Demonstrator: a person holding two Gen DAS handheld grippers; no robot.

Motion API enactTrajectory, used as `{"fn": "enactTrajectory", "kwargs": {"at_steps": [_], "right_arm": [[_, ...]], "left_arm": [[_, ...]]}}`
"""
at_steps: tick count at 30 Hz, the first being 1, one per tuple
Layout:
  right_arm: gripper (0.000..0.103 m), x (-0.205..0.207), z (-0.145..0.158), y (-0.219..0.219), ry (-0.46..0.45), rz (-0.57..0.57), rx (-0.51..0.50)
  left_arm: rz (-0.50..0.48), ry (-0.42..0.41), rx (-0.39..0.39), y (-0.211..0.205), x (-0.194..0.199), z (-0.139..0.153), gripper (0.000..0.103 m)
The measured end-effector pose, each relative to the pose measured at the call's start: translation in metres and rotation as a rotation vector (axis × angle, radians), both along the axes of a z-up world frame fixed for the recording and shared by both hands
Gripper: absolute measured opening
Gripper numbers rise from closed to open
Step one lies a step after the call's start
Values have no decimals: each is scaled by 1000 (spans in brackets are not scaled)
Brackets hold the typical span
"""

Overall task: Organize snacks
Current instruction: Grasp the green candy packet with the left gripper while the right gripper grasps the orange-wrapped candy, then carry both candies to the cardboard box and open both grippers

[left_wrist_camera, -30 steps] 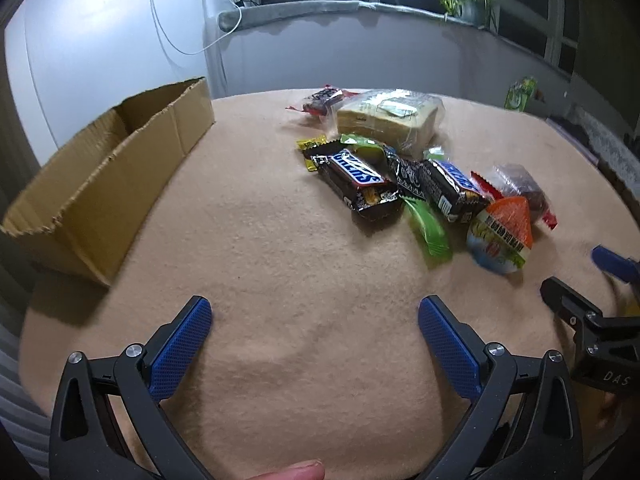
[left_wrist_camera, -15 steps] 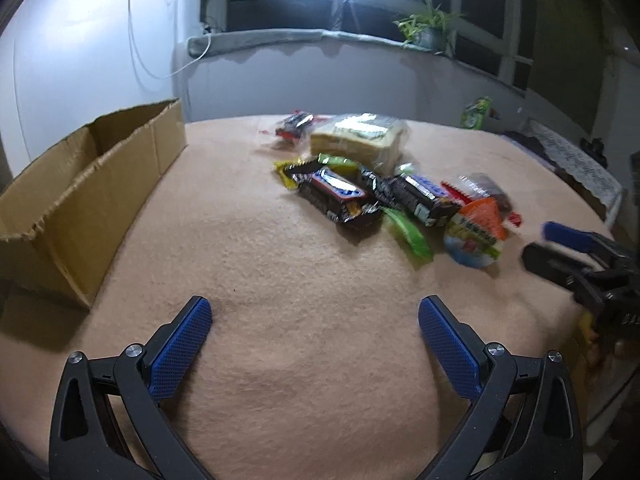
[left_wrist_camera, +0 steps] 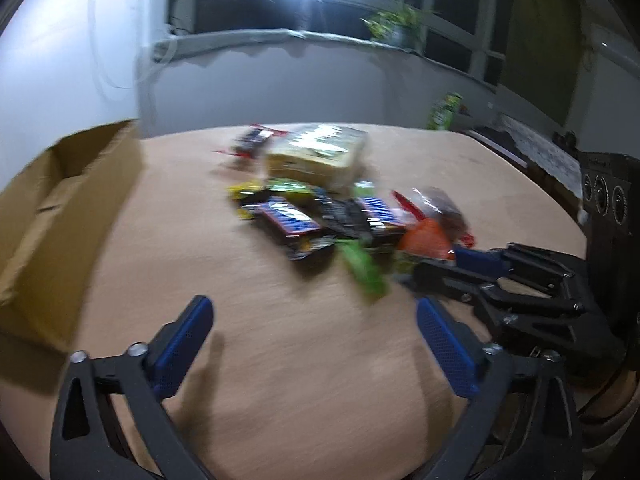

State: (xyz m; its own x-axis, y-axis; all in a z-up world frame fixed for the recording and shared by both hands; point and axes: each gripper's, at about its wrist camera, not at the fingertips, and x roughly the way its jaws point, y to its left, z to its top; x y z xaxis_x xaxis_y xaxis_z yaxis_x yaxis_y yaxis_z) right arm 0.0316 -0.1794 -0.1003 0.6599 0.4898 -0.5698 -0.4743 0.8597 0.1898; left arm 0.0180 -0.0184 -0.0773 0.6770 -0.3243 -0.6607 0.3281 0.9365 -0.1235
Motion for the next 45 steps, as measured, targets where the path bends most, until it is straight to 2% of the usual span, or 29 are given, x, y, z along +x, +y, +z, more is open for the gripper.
{"fn": "enactTrajectory", "kwargs": {"at_steps": [1, 2, 3, 6, 7, 8, 11, 13, 15, 17, 26, 33, 45], "right_arm": [[20, -1, 0, -3, 0, -12, -1], [20, -1, 0, -9, 8, -12, 17], [20, -1, 0, -13, 14, -13, 27], [20, -6, 0, -26, 8, -39, 38], [20, -7, 1, -32, 3, -54, 42], [20, -8, 1, -36, -1, -64, 44], [20, -9, 0, -48, -1, -90, 52], [20, -9, -1, -54, 4, -101, 60], [20, -9, -2, -59, 6, -105, 69], [20, -10, -1, -61, 1, -105, 71], [20, -14, -2, -67, -9, -110, 77], [20, -28, 13, -54, -91, -82, 55], [20, -34, 31, -40, -126, -95, 35]], "left_arm": [[-10, 17, 0, -6, 5, -2, 85], [-13, 29, -5, -10, 9, -4, 73], [-13, 38, 1, -14, 12, -6, 69], [-12, 36, 43, -27, 19, -8, 68], [-14, 40, 44, -29, 21, -7, 65], [-16, 43, 41, -31, 23, -6, 54], [-5, 56, 42, -33, 27, -5, 31], [3, 56, 47, -34, 27, -5, 26], [12, 53, 52, -35, 26, -5, 25], [13, 46, 61, -35, 24, -5, 10], [40, 30, 0, -16, 11, -4, 5], [50, -2, -24, -8, 0, 2, 4], [84, -80, -84, 22, -9, 29, 4]]}}
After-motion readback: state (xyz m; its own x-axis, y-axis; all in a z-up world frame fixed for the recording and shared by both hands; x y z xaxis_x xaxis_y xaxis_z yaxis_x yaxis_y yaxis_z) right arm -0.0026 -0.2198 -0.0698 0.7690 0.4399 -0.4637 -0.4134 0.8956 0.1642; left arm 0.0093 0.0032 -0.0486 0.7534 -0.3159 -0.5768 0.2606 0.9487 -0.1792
